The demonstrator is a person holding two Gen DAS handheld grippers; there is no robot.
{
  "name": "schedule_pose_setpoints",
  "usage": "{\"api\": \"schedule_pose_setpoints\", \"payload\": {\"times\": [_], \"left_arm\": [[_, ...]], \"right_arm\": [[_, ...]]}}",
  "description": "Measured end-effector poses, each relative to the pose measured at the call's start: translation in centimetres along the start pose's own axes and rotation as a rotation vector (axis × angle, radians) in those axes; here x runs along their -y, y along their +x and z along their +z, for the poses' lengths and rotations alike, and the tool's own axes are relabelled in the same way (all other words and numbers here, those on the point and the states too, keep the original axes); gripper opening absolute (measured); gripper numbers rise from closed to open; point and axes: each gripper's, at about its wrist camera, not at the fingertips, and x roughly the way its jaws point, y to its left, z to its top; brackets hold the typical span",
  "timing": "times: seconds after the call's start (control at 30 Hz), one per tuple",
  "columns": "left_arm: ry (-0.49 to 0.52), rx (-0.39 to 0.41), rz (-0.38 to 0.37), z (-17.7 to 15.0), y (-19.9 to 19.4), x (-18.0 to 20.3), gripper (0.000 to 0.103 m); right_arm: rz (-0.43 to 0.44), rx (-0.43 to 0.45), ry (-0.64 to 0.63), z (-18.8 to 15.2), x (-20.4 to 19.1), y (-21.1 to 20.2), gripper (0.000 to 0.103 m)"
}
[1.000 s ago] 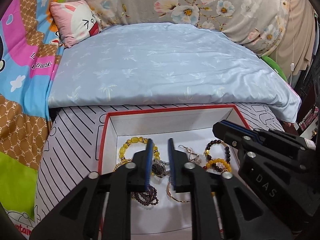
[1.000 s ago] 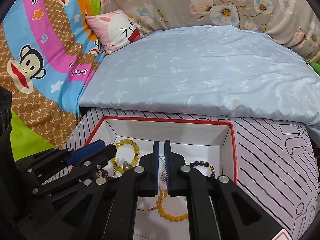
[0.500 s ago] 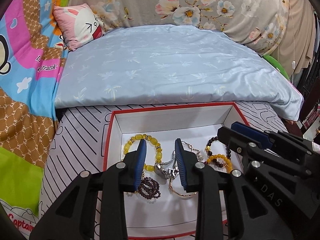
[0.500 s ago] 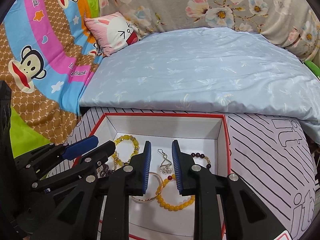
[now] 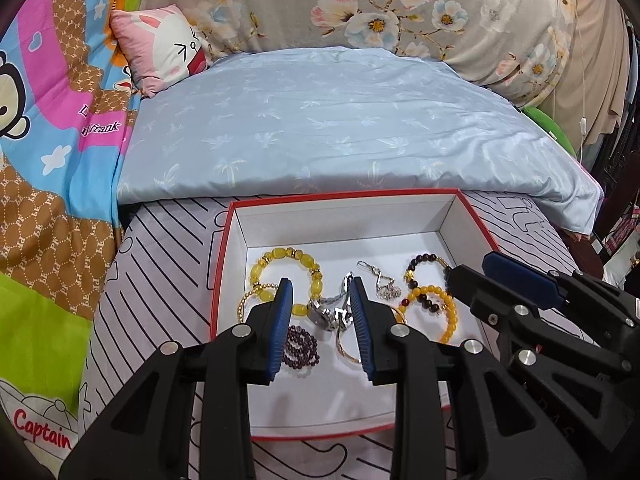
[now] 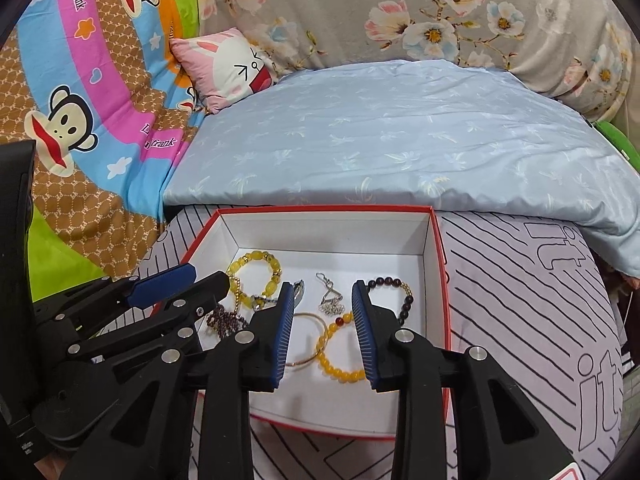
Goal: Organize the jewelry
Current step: 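Withdraw both open tools from the box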
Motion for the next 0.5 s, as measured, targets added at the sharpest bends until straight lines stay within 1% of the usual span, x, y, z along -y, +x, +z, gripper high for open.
{"api": "schedule_pose_setpoints", "payload": {"times": [0.13, 0.2, 0.3, 0.37, 0.4, 0.5], "left_arm": [[0.003, 0.005, 0.000, -0.7, -0.9, 0.2, 0.029], [0.005, 0.007, 0.009, -1.1, -1.3, 0.3, 0.035], [0.003, 0.003, 0.012, -1.7, -1.8, 0.3, 0.040], [0.000, 0.002, 0.017, -2.2, -2.2, 0.2, 0.043], [-0.001, 0.003, 0.018, -2.4, -2.4, 0.2, 0.046], [0.002, 0.000, 0.017, -3.1, -3.0, 0.4, 0.048]], "right_arm": [[-0.006, 0.007, 0.007, -1.0, -0.1, -1.1, 0.033], [-0.011, 0.006, 0.016, -1.5, 0.0, -1.6, 0.033], [-0.015, 0.010, 0.024, -2.3, 0.1, -2.5, 0.039], [-0.024, 0.017, 0.029, -2.9, 0.2, -3.2, 0.045], [-0.030, 0.021, 0.032, -3.1, 0.2, -3.6, 0.046], [-0.041, 0.024, 0.037, -3.9, 0.3, -4.3, 0.049]]}}
